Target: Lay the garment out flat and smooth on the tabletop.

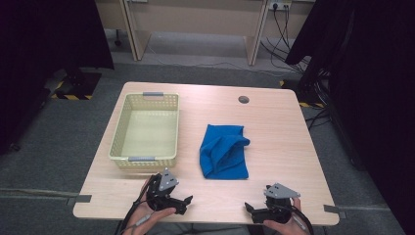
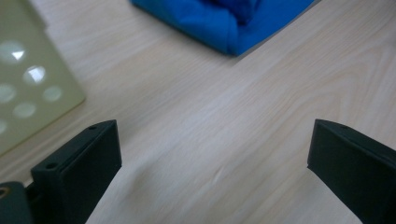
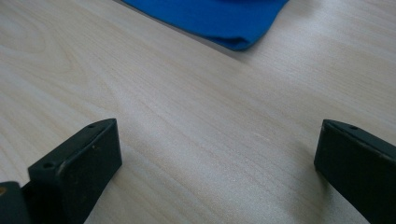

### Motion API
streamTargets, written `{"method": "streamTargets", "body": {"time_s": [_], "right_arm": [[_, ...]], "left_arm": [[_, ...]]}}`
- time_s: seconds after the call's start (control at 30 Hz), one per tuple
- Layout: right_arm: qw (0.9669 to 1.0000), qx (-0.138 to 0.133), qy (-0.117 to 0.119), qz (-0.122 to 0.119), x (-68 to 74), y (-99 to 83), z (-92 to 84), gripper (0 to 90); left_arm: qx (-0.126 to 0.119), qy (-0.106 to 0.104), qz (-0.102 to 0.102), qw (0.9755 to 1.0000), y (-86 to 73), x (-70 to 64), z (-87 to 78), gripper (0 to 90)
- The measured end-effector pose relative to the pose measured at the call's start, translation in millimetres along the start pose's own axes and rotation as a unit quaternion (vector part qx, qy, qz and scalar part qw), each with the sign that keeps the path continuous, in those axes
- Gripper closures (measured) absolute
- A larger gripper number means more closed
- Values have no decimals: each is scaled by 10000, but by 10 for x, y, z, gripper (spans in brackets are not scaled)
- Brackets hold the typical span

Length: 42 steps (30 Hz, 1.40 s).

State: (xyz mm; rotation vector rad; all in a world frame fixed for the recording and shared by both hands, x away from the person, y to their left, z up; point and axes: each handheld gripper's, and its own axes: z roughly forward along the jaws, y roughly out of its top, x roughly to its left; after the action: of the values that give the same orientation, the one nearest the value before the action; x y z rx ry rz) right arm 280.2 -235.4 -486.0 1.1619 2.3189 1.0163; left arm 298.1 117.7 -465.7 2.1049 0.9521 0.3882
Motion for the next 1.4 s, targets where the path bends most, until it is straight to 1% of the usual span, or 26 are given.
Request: {"method": "streamTargets", "body": {"time_s": [0.03, 0.07, 0.1, 0.13, 0.2, 0.3, 0.33, 0.4, 0.43, 0.47, 0.5, 0.57, 0.63, 0.67, 0.73, 0.8, 0.87, 0.9, 0.93, 1.1, 1.17, 1.2, 1.23, 1.27, 1.3, 1.4], "right_arm": [[10000, 1, 0, 0, 0, 0, 0, 11], [10000, 1, 0, 0, 0, 0, 0, 11], [10000, 0, -3, 3, 0, 1, 1, 11], [10000, -6, -3, 2, 0, -1, 1, 11], [10000, -10, -5, 4, 0, -2, 1, 11], [10000, -10, -11, 14, -1, 5, 8, 9], [10000, -12, -12, 16, 0, 4, 8, 9], [10000, -20, -10, 17, 0, 2, 8, 9], [10000, -17, -10, 14, -1, 3, 8, 9], [10000, -17, -10, 14, -1, 3, 8, 9], [10000, -9, -8, 11, -2, 5, 9, 10], [10000, -17, -8, 15, -1, 3, 8, 10], [10000, -17, -12, 17, -1, 3, 9, 9], [10000, -11, -10, 15, -1, 5, 9, 9], [10000, -13, -9, 16, -1, 4, 9, 10], [10000, -23, -7, 13, -2, 2, 9, 9], [10000, -21, -5, 5, -5, 6, 12, 9], [10000, -24, -5, 6, -5, 5, 13, 9], [10000, -30, -5, 7, -5, 4, 13, 9], [10000, -25, 1, -1, -6, 4, 11, 9], [10000, -32, 1, 2, -5, 2, 11, 9], [10000, -21, 4, -1, -6, 5, 11, 9], [10000, -18, 7, -3, -7, 6, 12, 9], [10000, -18, 7, -3, -7, 6, 12, 9], [10000, -36, 6, -1, -6, 2, 11, 10], [10000, -19, 3, -1, -5, 5, 11, 9]], "left_arm": [[-27, 11, 12, 10000, 37, -13, 13, 20], [-27, 11, 12, 10000, 37, -13, 13, 20], [-53, -5, 58, 10000, 91, -34, 35, 20], [-65, -11, 84, 9999, 111, -43, 46, 21], [-81, -11, 88, 9999, 146, -62, 69, 22], [-77, -52, 128, 9999, 175, -95, 97, 23], [-50, -98, 172, 9998, 203, -131, 134, 23], [-27, -103, 171, 9998, 218, -148, 158, 23], [-43, -103, 146, 9998, 253, -175, 207, 24], [-43, -103, 146, 9998, 253, -175, 207, 25], [-41, -143, 157, 9998, 296, -193, 249, 26], [-69, -144, 104, 9998, 347, -184, 301, 26], [-95, -93, 41, 9999, 397, -167, 351, 28], [-95, -93, 41, 9999, 397, -167, 351, 29], [-109, -110, -12, 9999, 434, -162, 406, 29], [-61, -74, 12, 10000, 485, -173, 497, 34], [-28, -94, 1, 10000, 513, -201, 568, 38], [-28, -94, 1, 10000, 513, -201, 568, 38], [39, -100, 90, 9999, 557, -229, 643, 39], [85, 16, 38, 10000, 727, -193, 815, 43], [79, 84, -37, 9999, 792, -165, 869, 46], [79, 84, -37, 9999, 792, -165, 869, 47], [82, 165, -61, 9998, 845, -140, 906, 48], [82, 165, -61, 9998, 845, -140, 906, 50], [90, 207, -62, 9997, 889, -127, 941, 52], [120, 276, -52, 9995, 935, -114, 985, 58]]}}
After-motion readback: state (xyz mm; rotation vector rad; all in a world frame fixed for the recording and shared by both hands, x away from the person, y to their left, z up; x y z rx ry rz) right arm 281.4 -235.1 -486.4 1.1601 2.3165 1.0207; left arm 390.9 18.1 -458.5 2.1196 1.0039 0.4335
